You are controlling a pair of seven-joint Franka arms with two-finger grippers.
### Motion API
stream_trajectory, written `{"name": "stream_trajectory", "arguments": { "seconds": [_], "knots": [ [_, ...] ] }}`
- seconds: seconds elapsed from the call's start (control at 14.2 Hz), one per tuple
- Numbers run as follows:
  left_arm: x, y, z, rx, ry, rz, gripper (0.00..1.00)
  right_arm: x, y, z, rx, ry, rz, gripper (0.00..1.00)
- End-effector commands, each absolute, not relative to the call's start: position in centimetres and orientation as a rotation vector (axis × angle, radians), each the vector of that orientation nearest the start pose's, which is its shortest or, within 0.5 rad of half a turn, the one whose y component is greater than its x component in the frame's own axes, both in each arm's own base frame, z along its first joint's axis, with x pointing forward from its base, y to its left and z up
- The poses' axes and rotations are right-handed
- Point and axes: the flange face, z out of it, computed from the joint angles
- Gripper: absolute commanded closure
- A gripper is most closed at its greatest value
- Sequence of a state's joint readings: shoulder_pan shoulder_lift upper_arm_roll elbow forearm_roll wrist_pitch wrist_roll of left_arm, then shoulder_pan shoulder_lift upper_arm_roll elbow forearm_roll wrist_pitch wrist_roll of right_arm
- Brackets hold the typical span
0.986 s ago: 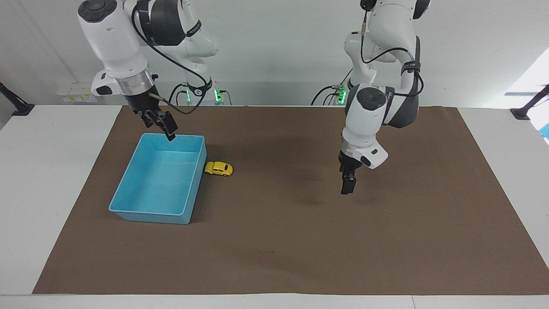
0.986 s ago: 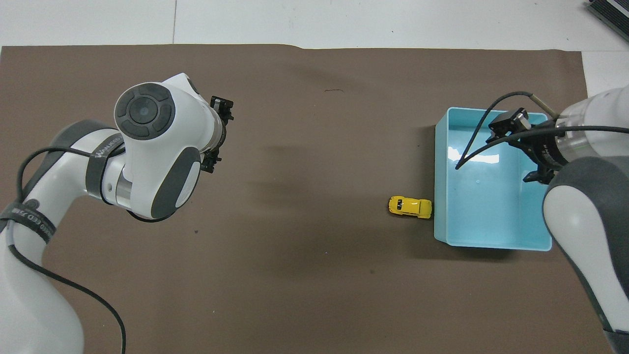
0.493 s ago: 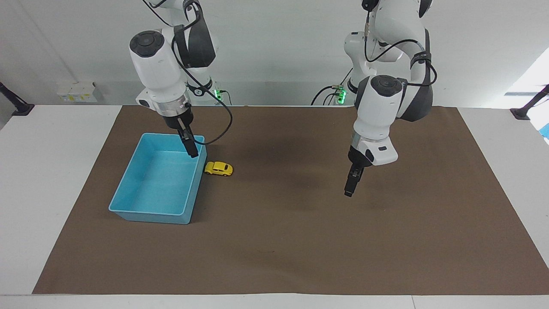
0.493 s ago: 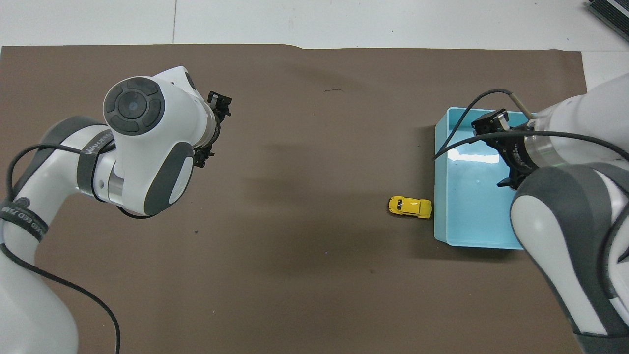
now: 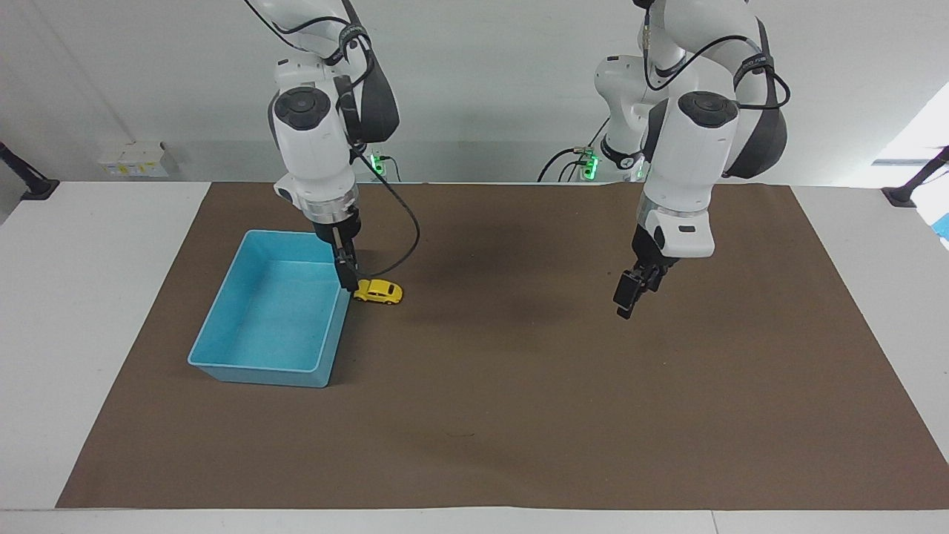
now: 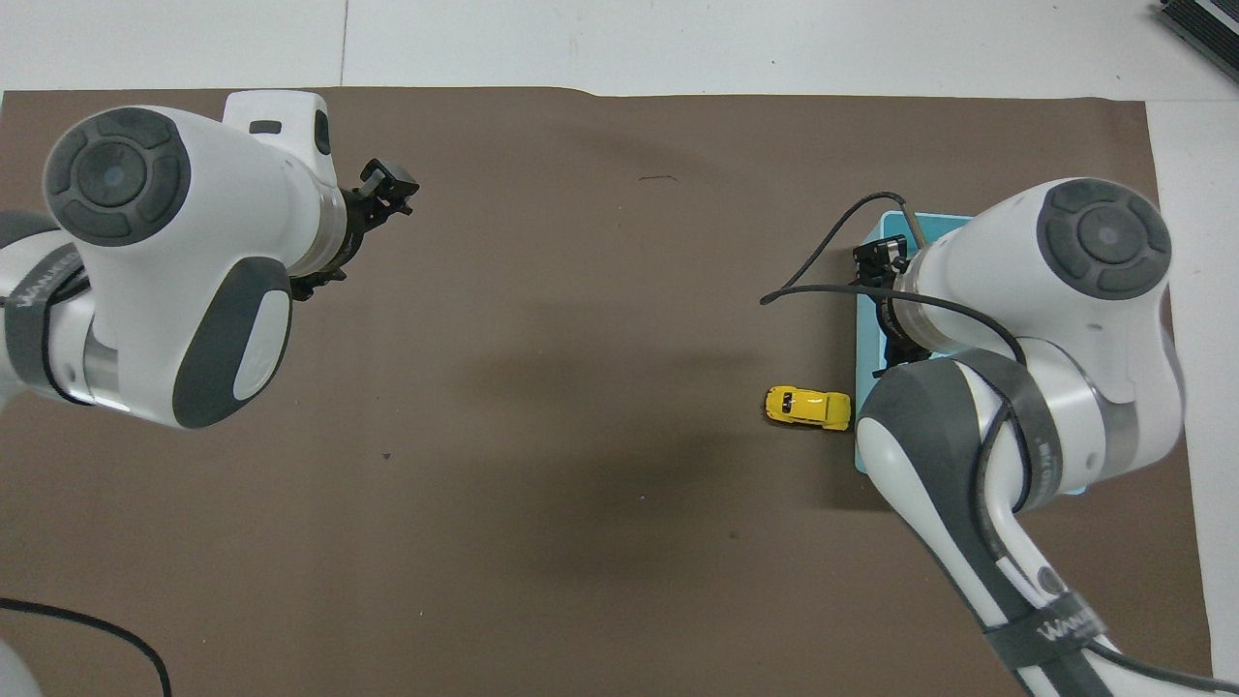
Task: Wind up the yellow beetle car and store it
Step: 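Raise the left gripper away while the right gripper reaches toward the car, then grasp the yellow car with the right gripper while the left gripper retracts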
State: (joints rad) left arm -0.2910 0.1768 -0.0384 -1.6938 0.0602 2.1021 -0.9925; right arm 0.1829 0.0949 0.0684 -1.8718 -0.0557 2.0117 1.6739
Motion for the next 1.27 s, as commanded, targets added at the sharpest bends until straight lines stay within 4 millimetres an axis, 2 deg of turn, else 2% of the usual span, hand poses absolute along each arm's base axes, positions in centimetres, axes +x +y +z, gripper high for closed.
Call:
{"name": "stream_trajectory", "arguments": {
  "seconds": [0.0,0.07,0.14,0.28,0.42,0.63,0.77,0.99,1.13,1.2],
  "knots": [
    [59.9,-18.3,52.9,-3.09,-0.819,-0.349,0.0,57.3,14.4,45.2,-2.319,2.11,-0.118,0.0],
    [59.9,-17.5,53.2,-3.097,-0.747,-0.338,0.0,56.9,16.3,44.0,-2.322,2.137,-0.138,0.0],
    [59.7,-17.3,53.5,-3.103,-0.68,-0.327,0.0,57.0,17.0,43.1,-2.279,2.194,-0.164,0.0],
    [59.4,-17.0,53.9,-3.119,-0.518,-0.317,0.0,57.1,17.2,42.1,-2.219,2.258,-0.162,0.0],
    [59.4,-15.7,54.2,-3.121,-0.397,-0.298,0.0,56.5,17.7,40.6,-2.231,2.252,-0.162,0.0],
    [59.0,-15.1,54.3,-3.115,-0.241,-0.245,0.0,54.4,19.1,36.5,-2.247,2.266,-0.26,0.0],
    [58.7,-13.6,55.4,-3.109,-0.122,-0.206,0.0,53.3,19.1,33.4,-2.254,2.303,-0.299,0.0],
    [58.4,-11.7,57.0,-3.099,-0.087,-0.152,0.0,51.2,19.4,30.8,-2.345,2.297,-0.307,0.0],
    [57.3,-10.9,58.7,-3.097,-0.086,-0.146,0.0,49.2,20.4,28.8,-2.425,2.248,-0.332,0.0],
    [57.0,-9.6,59.4,-3.094,-0.087,-0.141,0.0,49.1,20.2,28.6,-2.432,2.24,-0.349,0.0]
  ]
}}
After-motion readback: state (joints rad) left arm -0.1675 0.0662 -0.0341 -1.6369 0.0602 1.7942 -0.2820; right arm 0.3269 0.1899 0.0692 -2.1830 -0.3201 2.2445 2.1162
